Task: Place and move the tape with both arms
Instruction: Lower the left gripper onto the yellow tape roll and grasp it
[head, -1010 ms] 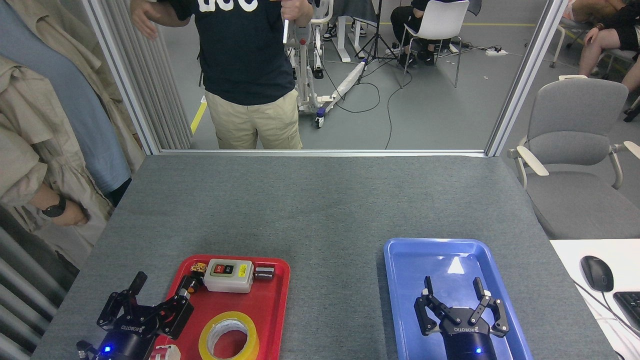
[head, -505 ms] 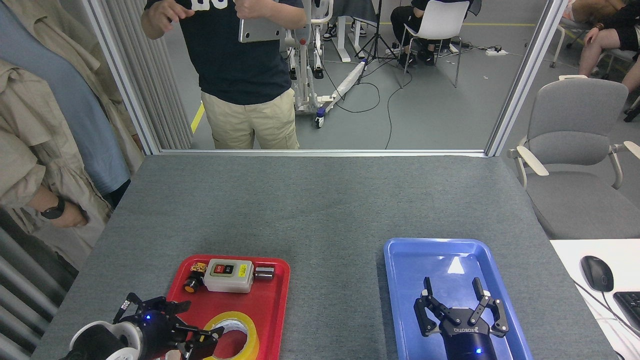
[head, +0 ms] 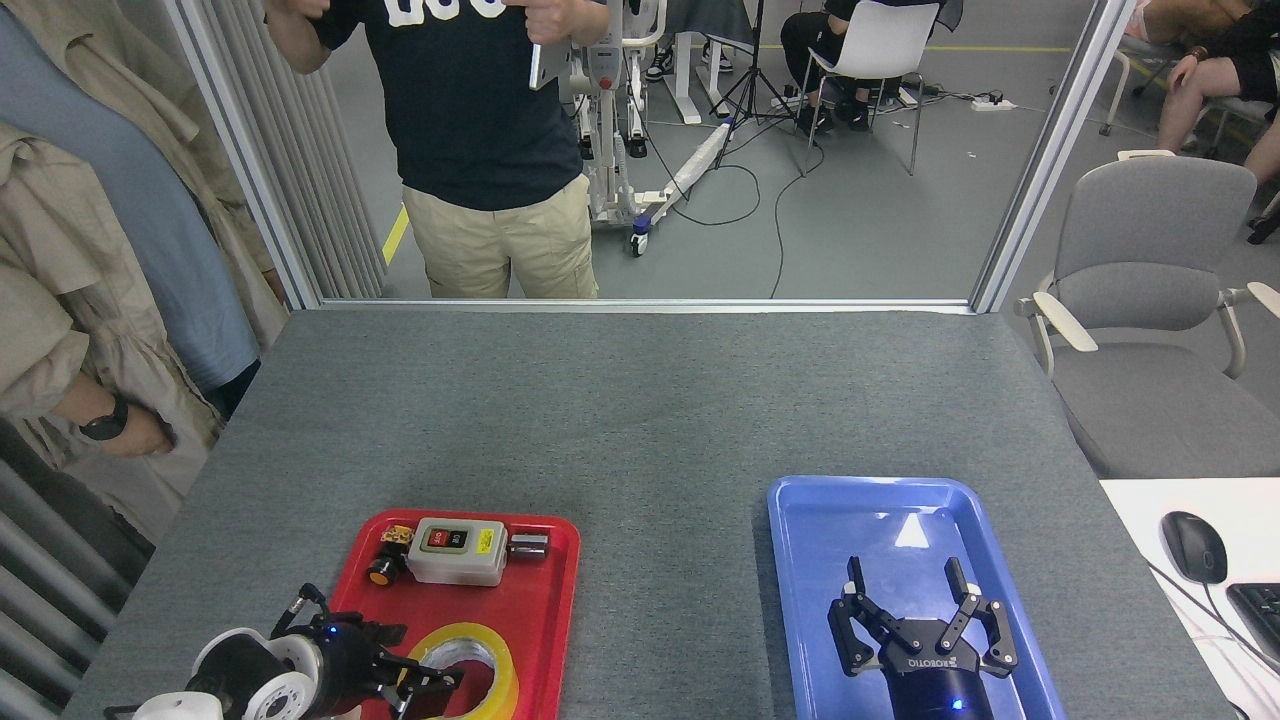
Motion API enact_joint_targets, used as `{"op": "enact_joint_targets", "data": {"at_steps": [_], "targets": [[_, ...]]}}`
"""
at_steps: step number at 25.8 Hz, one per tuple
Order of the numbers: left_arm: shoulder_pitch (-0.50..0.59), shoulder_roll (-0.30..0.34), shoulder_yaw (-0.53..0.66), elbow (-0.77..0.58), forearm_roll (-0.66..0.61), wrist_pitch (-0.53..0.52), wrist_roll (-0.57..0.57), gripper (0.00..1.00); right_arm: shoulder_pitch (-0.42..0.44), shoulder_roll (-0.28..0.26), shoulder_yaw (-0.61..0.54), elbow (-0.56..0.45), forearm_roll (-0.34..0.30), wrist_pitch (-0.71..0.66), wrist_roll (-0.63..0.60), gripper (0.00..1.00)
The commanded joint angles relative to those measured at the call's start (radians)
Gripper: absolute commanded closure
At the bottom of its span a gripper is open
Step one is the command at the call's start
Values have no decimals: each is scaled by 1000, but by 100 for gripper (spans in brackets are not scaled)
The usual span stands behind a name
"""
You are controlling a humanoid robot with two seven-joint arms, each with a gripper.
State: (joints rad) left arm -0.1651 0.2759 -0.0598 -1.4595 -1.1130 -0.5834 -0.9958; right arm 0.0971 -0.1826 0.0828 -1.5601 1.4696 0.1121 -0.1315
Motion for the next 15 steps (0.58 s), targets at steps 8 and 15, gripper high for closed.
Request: {"op": "enact_joint_targets", "data": {"at_steps": [8, 15], "targets": [[-28, -12, 2, 68, 55, -18, 0, 92, 6, -6, 2, 2, 0, -2, -3, 0], [-80, -11, 17, 140, 334, -194, 6, 100, 7, -24, 2, 2, 2, -58, -5, 0]]}}
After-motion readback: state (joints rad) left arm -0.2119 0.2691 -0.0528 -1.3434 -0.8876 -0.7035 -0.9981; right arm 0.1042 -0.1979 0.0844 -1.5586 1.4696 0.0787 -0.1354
